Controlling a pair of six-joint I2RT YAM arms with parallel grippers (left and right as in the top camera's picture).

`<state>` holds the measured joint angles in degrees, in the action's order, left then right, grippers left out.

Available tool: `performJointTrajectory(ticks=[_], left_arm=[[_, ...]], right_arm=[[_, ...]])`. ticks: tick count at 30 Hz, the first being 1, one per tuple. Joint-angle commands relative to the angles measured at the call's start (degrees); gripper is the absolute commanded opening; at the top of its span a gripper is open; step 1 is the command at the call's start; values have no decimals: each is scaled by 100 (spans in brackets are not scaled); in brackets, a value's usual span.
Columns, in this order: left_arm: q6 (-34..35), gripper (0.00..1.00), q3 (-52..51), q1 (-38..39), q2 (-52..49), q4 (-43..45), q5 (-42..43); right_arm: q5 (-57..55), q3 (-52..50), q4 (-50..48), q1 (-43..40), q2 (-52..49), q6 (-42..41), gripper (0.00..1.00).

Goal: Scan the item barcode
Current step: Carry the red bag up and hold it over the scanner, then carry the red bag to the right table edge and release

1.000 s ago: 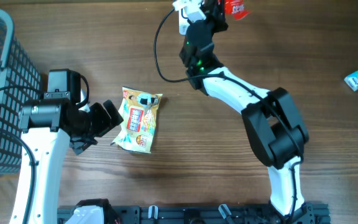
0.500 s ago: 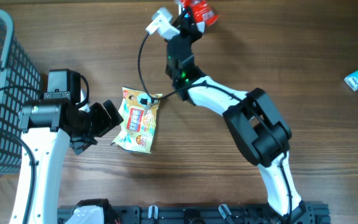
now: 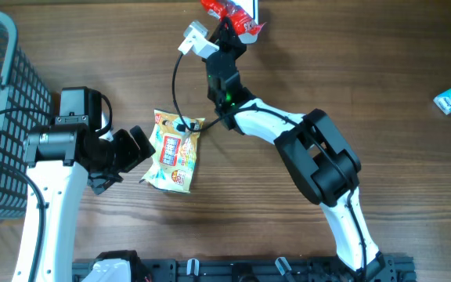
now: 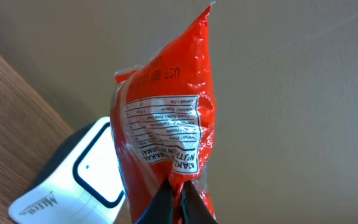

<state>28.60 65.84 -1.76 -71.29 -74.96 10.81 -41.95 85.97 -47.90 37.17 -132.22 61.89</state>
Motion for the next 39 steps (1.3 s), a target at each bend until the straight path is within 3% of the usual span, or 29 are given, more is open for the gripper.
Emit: performJointTrajectory(ticks=[1,14,22,29,35,39], left_arm=[[37,100,-7,15,2,0,48],[37,100,-7,15,2,0,48],[37,100,-7,15,2,0,48],[37,100,-7,15,2,0,48],[37,100,-7,15,2,0,48],[37,100,-7,15,2,0,48]], right_arm=[[42,103,-94,-210,-55,136,4],[501,103,-109,-566,-55,114,4],[238,103,-94,-634,-55,107,5],[-1425,103,-68,-1412,-55,-549,4],[-3215,103,957,-2660,-55,-1766,4],[-3919,92,1292,-3394,-55,-2006,4]])
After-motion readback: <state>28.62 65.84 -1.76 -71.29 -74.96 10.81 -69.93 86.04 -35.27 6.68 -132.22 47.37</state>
